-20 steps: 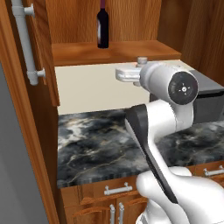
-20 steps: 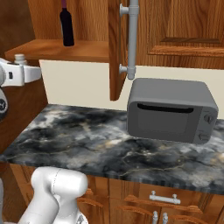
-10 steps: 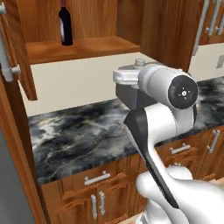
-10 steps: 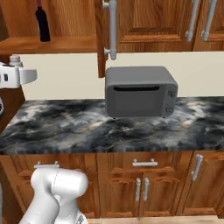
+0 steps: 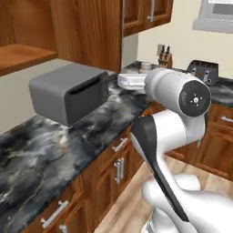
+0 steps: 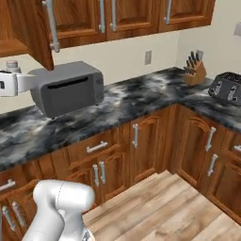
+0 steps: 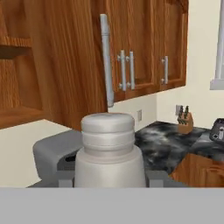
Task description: The dining table condiment station is running low on shaker. Refill the condiment station by opening the cabinet and taking the shaker from the cabinet and placing it on the dining table.
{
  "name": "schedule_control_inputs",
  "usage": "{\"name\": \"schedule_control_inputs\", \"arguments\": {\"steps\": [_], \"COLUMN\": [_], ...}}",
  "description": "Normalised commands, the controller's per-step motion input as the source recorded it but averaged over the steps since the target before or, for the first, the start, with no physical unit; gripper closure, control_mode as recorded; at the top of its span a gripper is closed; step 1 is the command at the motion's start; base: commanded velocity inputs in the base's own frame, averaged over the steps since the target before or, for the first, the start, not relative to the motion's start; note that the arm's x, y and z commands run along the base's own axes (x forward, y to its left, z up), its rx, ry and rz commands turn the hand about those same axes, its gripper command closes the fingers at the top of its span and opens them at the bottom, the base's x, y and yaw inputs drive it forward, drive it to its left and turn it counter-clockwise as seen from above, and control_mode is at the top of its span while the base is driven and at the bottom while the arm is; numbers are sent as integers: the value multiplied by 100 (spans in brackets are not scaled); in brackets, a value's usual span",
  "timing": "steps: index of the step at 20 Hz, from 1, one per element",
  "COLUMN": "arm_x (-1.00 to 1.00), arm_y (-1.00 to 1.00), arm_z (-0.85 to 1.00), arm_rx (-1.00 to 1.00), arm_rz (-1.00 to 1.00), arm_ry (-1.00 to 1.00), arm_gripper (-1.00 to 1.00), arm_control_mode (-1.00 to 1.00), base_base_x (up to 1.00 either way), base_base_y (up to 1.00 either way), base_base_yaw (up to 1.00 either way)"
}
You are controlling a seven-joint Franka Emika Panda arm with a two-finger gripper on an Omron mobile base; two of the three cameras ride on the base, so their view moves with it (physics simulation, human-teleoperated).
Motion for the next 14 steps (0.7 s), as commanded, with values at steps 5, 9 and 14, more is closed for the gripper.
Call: {"name": "schedule_control_inputs", "arguments": {"steps": [5, 9, 14], "arm_x": [0, 0, 0], "arm_y": [0, 0, 0], "arm_z": [0, 0, 0], "arm_rx": [0, 0, 0], "arm_rz": [0, 0, 0], "arm_ry": [0, 0, 0], "arm_gripper": [100, 100, 100], "arm_control_mode": [100, 100, 100], "base_base_x": [-30, -18, -4], "base_base_y": [16, 15, 17], "base_base_yaw": [-94, -96, -97]}}
